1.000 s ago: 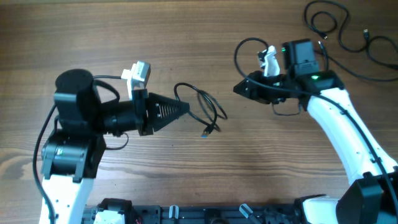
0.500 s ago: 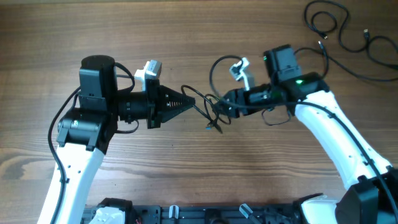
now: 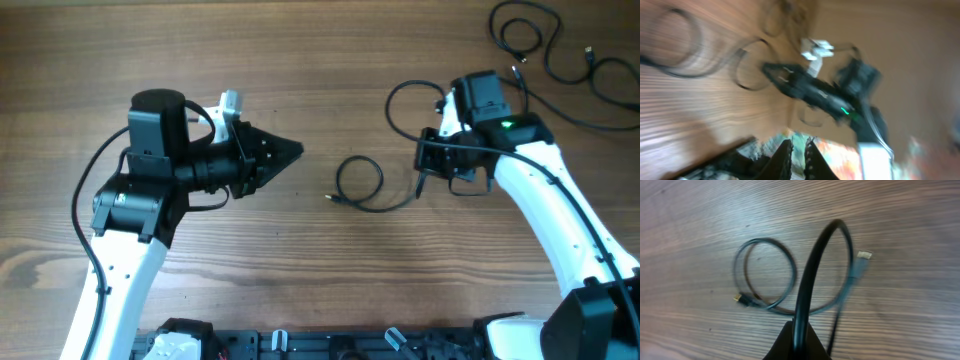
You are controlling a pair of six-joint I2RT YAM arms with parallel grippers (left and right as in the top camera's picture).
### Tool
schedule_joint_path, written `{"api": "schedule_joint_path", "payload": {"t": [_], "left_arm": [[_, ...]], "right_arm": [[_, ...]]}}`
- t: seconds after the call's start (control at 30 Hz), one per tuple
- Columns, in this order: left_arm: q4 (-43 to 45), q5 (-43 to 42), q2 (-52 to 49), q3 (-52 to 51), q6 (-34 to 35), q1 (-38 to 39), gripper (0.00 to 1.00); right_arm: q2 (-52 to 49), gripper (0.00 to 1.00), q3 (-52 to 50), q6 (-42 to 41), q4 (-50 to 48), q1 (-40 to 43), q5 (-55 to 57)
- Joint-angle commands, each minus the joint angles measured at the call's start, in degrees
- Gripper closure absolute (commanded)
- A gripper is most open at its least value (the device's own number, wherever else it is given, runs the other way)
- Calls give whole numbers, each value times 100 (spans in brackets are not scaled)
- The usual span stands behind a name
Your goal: Untangle cables
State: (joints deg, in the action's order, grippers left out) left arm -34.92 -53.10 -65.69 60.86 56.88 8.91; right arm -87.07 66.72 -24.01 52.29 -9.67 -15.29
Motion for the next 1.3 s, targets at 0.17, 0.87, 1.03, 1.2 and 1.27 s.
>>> {"api": "schedule_joint_path", "payload": {"t": [0.17,0.87,1.03,1.2,1.27], "left_arm": [[-1025,2017,0,31,-680,-164,80],[-833,1996,-800,26,-723,817,46],[-603,1954,-866,26,-1025,1220,45],[-850,2564,-1224,22,-1207,1574,55],[-855,2577,-1543,22,-1453,1705,57]], "right_arm": [[1606,96,1226,-24,162,428,-632],[2166,96,1246,-1373,-1716,428,-4953],[2164,96,1246,-1412,-1716,428,-4953],[2166,96,1246,-1589,-1821,428,-4959],[2166,96,1246,-1668,-1864,428,-4979]]}}
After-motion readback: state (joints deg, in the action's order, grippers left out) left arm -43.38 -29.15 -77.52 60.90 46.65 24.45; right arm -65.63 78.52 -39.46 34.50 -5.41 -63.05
